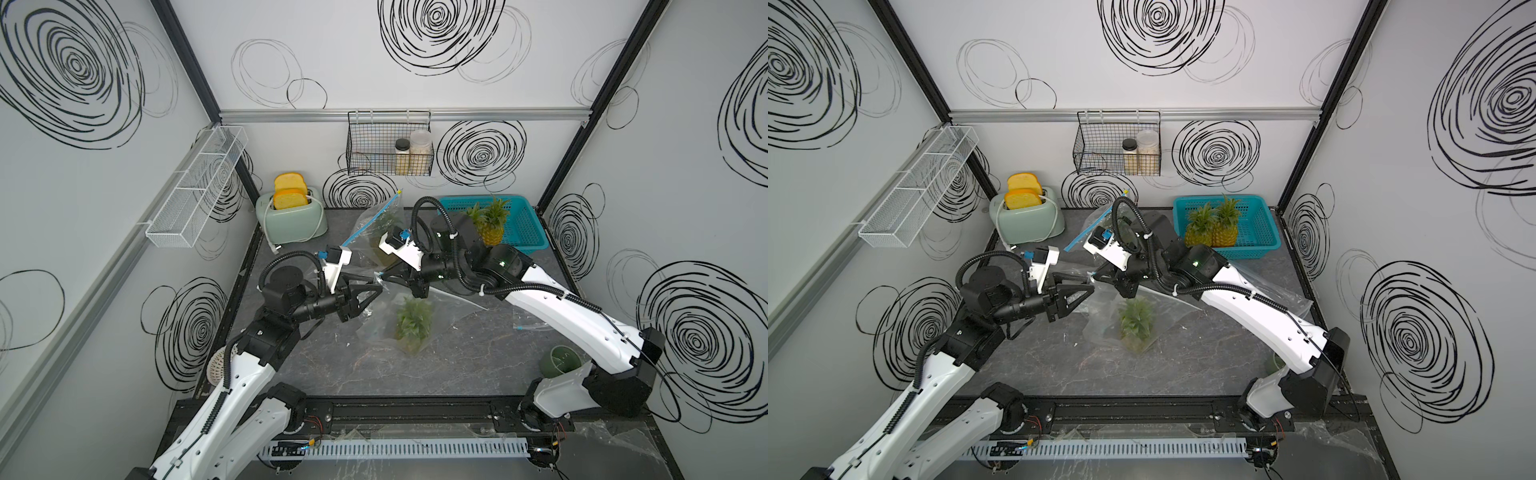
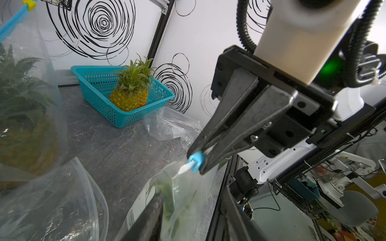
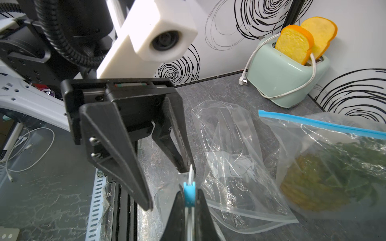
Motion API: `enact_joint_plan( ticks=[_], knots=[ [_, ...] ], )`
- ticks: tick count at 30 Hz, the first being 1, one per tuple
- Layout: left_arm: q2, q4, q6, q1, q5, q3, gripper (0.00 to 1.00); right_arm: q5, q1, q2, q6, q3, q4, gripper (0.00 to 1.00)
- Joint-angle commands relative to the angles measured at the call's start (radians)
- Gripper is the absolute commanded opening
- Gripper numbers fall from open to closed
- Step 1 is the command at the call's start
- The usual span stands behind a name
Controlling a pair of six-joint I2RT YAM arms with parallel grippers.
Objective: Open the zip-top bag and take out the pineapple
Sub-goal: Unzip the zipper on the zipper food storage bag.
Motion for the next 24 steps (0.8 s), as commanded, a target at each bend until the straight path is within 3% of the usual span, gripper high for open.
enact_joint_plan(
  ticks=[1,11,24],
  knots=[
    [0.003,0.104,-0.014,-0.004,-0.001,-0.011,0.38,-0.033,-0.006,-0.029,-0.001,-0.006,0.034,0.03],
    [-0.008,0.138,-0.041,-0.008,-0.061,-0.027,0.00,-0.031,-0.007,-0.035,0.002,-0.019,0.043,0.04],
    [-0.109,0.138,-0.073,-0.008,-0.231,-0.054,0.00,0.003,-0.045,-0.093,0.021,-0.085,0.039,0.04]
  ],
)
